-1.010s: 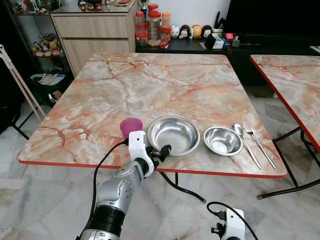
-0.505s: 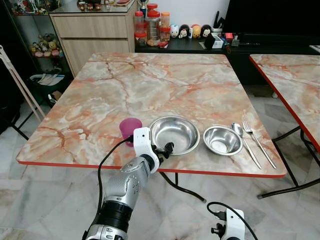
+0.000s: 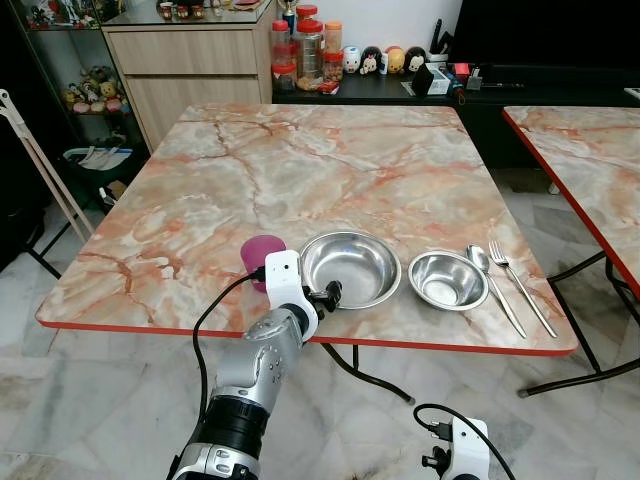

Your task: Setting the table

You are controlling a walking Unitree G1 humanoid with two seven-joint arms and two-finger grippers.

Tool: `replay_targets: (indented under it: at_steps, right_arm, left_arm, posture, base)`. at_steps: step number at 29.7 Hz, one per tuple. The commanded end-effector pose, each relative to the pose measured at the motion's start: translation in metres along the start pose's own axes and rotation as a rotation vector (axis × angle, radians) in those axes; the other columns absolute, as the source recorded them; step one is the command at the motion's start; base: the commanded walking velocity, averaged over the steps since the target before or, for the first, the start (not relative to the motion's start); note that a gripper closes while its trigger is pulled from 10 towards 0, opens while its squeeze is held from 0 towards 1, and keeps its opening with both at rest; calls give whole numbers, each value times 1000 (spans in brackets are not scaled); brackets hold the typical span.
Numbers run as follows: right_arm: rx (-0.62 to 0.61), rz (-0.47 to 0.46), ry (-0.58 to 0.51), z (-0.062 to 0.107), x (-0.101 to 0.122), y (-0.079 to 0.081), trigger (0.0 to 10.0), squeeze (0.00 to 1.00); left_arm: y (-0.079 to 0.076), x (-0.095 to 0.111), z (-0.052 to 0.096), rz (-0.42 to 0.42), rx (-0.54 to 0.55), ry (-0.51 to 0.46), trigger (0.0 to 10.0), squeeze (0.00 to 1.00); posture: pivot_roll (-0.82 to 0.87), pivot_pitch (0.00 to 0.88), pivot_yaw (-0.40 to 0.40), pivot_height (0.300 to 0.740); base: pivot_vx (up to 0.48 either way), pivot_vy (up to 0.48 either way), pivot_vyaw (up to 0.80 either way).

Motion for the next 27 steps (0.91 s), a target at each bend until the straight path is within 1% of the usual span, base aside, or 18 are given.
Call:
replay_targets:
  at_steps: [1, 3, 4, 5, 6, 19, 27]
  right_arm:
    - [-4, -12, 4, 0, 0, 1, 10000, 0]
    - [-4, -12, 4, 0, 0, 1, 10000, 0]
    - [-4, -14, 4, 0, 0, 1, 10000, 0]
    - [-4, -15, 4, 0, 0, 1, 10000, 0]
    - [-4, -15, 4, 0, 0, 1, 10000, 0]
    - [-1, -15, 6, 0, 0, 3, 10000, 0]
    - [1, -13, 11, 0, -1, 3, 10000, 0]
  left_arm:
    - [-5, 0, -2, -27, 3, 7, 10000, 0]
    - [-6, -1, -2, -38, 3, 11, 9843, 0]
    - [-7, -2, -2, -48, 1, 16, 4314, 0]
    - [-8, -3, -2, -44, -1, 19, 1412, 0]
    - [-8, -3, -2, -45, -2, 19, 0, 0]
    - [-6, -4, -2, -71, 0, 23, 0, 0]
    - [-1, -7, -1, -79, 24, 32, 0, 0]
  posture:
    - [27, 0, 10, 740]
    - [26, 0, 10, 740]
    - [25, 0, 11, 740]
    - [24, 0, 11, 740]
    - [24, 0, 11, 740]
    - [29, 0, 11, 740]
    - [32, 0, 10, 740]
  base:
    - [0, 0, 0]
    - [0, 0, 0]
    - [0, 0, 0]
    - [0, 0, 0]
    - [0, 0, 0]
    - [0, 0, 0]
    - [0, 0, 0]
Point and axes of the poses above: a point about 5 cm out from each wrist's last joint towards the gripper, its own z axis pointing back from the gripper into the wrist, its own x axis along the axis of the wrist's last joint, y = z × x, the point moved 4 cm from there along -z, pointing out of the wrist towards the gripper, and after that the axes turned 9 degrees about z, right-handed, at the moved point
